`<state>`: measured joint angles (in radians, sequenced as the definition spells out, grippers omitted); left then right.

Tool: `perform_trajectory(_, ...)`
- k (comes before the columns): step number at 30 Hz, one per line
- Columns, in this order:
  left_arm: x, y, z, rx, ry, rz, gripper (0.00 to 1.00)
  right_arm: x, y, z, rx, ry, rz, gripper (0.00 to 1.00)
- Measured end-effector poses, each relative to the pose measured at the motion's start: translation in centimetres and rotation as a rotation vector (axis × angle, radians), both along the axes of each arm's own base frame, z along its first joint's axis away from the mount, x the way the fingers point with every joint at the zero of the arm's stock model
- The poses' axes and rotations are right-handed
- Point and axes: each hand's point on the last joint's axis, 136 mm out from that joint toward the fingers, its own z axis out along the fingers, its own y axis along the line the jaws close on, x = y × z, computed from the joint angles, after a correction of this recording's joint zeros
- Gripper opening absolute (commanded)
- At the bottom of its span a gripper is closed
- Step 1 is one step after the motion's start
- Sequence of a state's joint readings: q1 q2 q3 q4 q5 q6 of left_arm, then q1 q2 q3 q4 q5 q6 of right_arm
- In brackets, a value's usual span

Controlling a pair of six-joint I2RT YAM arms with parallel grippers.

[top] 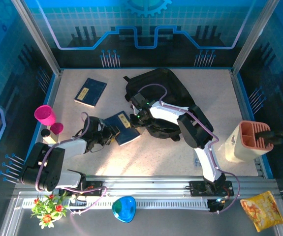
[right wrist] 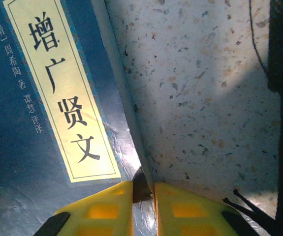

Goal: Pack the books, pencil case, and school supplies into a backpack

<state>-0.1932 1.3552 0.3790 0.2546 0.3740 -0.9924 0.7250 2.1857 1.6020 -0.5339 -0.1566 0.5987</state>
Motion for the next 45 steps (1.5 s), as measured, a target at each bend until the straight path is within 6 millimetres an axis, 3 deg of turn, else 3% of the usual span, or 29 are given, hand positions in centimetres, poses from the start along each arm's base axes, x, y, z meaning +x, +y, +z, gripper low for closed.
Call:
perform_trajectory(6,0.4,-0.5,-0.1,-0.024,-0.005,-0.011,0.30,-0.1,0.1,0.1,0.028,-0.007,0.010,0.21)
perform_trajectory(11,0.8,-0.9,0.1,-0.065,0.001,-0.006,0.16,-0.1,0.0,0.5,0.072,-0.010,0.031,0.27)
perform_trajectory(14,1.3,-1.0,0.6,-0.073,-0.016,-0.003,0.11,-0.6,-0.6,1.2,0.092,-0.005,0.039,0.39)
perform_trajectory(17,1.5,-0.8,1.8,-0.070,-0.047,0.007,0.09,-1.0,-1.3,3.5,0.129,-0.031,0.028,0.55)
perform_trajectory(21,1.8,0.0,5.0,-0.053,-0.125,0.041,0.08,-0.7,-3.0,9.3,0.254,-0.115,-0.044,0.69)
perform_trajectory(25,2.7,0.5,10.0,-0.059,-0.238,0.069,0.08,0.6,-5.3,14.5,0.421,-0.187,-0.166,0.78)
perform_trajectory(28,3.8,0.4,14.2,-0.087,-0.334,0.083,0.08,1.1,-6.8,15.9,0.522,-0.178,-0.259,0.83)
perform_trajectory(32,5.3,0.3,18.4,-0.154,-0.420,0.118,0.08,0.9,-7.6,15.7,0.620,-0.114,-0.364,0.88)
perform_trajectory(36,7.1,0.0,19.8,-0.204,-0.446,0.167,0.08,0.8,-7.6,16.7,0.731,-0.077,-0.445,0.93)
perform_trajectory(42,9.2,-2.0,19.9,-0.249,-0.446,0.213,0.08,1.9,-8.2,20.6,0.893,-0.094,-0.537,0.95)
perform_trajectory(45,10.0,-3.0,20.2,-0.270,-0.457,0.229,0.08,2.3,-8.2,21.6,0.936,-0.088,-0.567,0.94)
